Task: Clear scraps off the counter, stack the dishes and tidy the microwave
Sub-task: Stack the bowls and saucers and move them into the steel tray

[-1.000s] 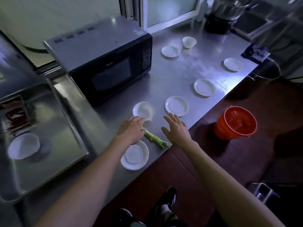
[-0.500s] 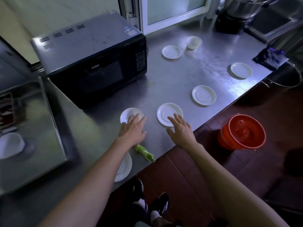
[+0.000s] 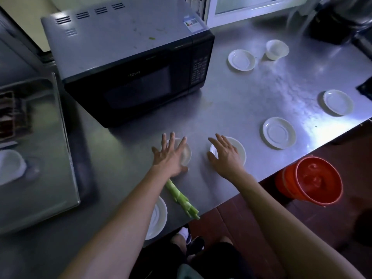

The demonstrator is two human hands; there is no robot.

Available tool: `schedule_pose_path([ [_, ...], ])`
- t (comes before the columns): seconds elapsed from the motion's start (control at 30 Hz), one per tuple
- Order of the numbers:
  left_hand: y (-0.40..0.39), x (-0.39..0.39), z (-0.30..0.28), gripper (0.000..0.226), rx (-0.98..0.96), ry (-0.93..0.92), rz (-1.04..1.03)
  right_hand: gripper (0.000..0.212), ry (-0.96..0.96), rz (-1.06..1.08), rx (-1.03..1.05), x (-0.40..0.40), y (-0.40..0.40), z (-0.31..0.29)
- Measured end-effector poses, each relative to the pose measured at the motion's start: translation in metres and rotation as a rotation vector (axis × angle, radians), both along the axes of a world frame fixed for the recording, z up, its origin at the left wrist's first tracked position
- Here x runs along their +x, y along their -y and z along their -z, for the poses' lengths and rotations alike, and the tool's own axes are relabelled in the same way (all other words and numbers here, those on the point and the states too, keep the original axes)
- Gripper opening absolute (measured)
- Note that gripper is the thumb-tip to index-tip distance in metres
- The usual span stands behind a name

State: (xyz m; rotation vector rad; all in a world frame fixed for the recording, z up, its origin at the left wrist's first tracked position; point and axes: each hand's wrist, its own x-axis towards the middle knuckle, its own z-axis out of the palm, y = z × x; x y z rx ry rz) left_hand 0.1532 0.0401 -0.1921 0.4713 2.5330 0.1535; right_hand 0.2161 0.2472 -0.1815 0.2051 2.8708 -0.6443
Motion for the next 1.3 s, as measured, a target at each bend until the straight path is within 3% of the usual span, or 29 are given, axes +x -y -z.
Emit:
schedule_pose_path([
  [0.37, -0.046, -0.029, -0.010, 0.110, 0.002, -0.132, 0.004, 0.052, -0.013, 0.030, -0.033, -0.017, -0.050, -0.004],
  [0.93, -0.342, 0.001, -0.074, 0.107, -0.004, -0.174, 0.212, 0.053, -0.043, 0.189, 0.011, 0.033, -0.330, -0.043],
  [1.3, -0.411, -0.041, -0.073, 0.106, 0.029, -0.190, 0.225, 0.056, 0.025, 0.143, 0.046, -0.014, -0.403, -0.041],
])
